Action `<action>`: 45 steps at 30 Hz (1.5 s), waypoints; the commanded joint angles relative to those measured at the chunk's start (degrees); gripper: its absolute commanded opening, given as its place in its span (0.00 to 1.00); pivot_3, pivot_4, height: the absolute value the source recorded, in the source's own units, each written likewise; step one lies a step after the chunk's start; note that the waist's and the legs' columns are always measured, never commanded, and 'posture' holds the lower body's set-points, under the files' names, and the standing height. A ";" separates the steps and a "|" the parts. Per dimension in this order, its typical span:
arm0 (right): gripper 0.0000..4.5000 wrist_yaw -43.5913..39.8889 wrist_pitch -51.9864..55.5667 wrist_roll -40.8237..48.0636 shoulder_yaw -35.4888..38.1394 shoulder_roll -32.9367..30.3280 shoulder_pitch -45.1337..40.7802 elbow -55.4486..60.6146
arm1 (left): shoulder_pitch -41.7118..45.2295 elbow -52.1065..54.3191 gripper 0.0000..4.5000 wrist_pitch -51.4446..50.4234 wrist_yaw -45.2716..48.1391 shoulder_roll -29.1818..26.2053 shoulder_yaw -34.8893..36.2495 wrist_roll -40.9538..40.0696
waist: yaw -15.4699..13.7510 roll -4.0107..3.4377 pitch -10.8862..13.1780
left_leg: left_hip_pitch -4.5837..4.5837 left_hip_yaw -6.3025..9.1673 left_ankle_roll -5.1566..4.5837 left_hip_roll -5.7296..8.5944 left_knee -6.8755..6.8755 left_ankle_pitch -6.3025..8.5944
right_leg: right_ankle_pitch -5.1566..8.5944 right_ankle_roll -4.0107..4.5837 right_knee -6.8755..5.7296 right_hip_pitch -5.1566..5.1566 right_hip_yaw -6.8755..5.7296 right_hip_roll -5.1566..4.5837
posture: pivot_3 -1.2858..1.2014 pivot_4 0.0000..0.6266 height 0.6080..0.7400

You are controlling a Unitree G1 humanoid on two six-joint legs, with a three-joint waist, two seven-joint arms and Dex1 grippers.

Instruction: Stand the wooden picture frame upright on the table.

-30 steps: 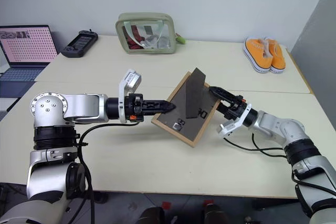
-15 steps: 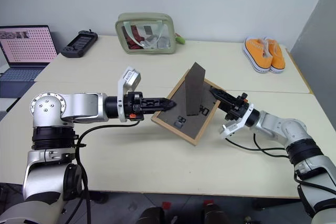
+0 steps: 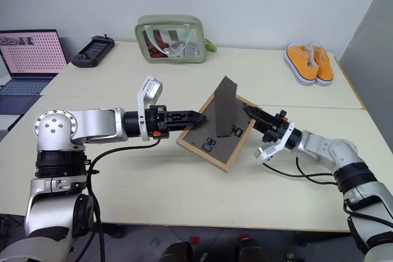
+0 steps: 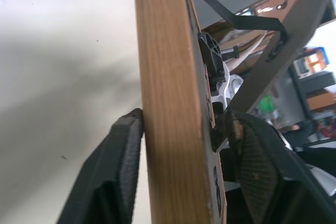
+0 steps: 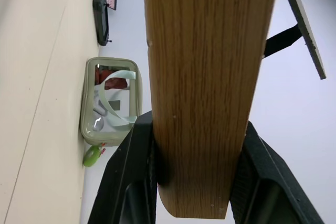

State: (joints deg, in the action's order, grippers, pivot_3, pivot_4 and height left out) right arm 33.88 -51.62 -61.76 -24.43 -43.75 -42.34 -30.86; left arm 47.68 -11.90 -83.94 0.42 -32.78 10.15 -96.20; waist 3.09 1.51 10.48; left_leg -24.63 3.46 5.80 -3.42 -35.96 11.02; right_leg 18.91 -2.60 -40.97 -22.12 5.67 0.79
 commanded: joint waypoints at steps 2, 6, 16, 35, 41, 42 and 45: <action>0.29 0.92 -1.16 1.36 0.23 0.55 -3.38 -0.55 | -1.11 6.39 0.71 5.65 3.19 -1.42 2.05 5.66 | 0.01 0.00 0.00 | 0.00 -0.01 0.00 0.00 0.00 0.00 | 0.00 0.00 0.00 0.00 0.00 0.00 | 0.52 0.24 1.00; 0.29 0.24 -3.60 3.08 -0.48 1.99 -6.17 -4.42 | -4.60 18.07 0.71 16.93 12.28 -4.49 1.72 19.46 | 0.22 0.00 0.00 | 0.00 -0.02 0.01 -0.01 0.02 0.00 | 0.00 0.01 0.00 0.00 0.01 0.01 | 0.52 0.24 1.00; 0.29 -37.82 -10.26 44.03 2.63 15.90 -11.98 -23.91 | -25.30 47.64 0.71 35.06 21.72 -13.75 6.84 39.65 | 1.18 0.02 0.01 | 0.03 -0.08 -0.02 -0.07 0.04 0.02 | -0.01 0.01 0.11 0.07 0.05 -0.02 | 0.52 0.24 1.00; 0.29 -93.23 48.50 84.07 18.45 27.90 -5.55 -8.67 | -35.46 56.09 0.71 32.84 11.64 -16.03 15.79 29.83 | -0.04 -0.05 0.05 | 0.56 0.16 -0.24 -0.09 0.08 0.16 | 0.02 0.03 0.20 0.70 -0.14 0.05 | 0.52 0.24 1.00; 0.29 -94.10 55.53 84.24 19.50 28.50 -1.65 -3.80 | -36.66 55.97 0.71 33.36 10.96 -17.68 16.25 27.65 | 0.09 -0.07 0.06 | 0.58 0.14 -0.24 -0.11 0.11 0.16 | 0.04 0.04 0.21 0.68 -0.13 0.09 | 0.52 0.24 1.00; 0.29 -93.94 56.46 84.35 19.68 28.63 -1.28 -3.30 | -36.48 55.88 0.71 33.37 10.87 -17.90 16.15 27.25 | 0.11 -0.07 0.06 | 0.58 0.12 -0.24 -0.11 0.11 0.16 | 0.04 0.04 0.22 0.68 -0.12 0.09 | 0.52 0.24 1.00; 0.29 -93.58 58.24 84.32 20.08 29.27 0.10 -1.79 | -36.05 55.53 0.71 33.40 10.95 -18.63 15.82 26.45 | 0.12 -0.07 0.07 | 0.58 0.11 -0.24 -0.11 0.12 0.17 | 0.05 0.03 0.23 0.68 -0.11 0.09 | 0.52 0.24 1.00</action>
State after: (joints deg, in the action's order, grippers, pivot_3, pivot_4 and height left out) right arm -59.68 5.99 20.98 -6.31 -14.93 -42.23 -36.10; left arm 10.91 42.65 -51.21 11.72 -50.37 24.72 -68.87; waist 3.21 1.44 10.54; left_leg -24.06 3.58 5.56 -3.54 -35.83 11.18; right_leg 18.96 -2.56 -40.74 -21.44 5.55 0.89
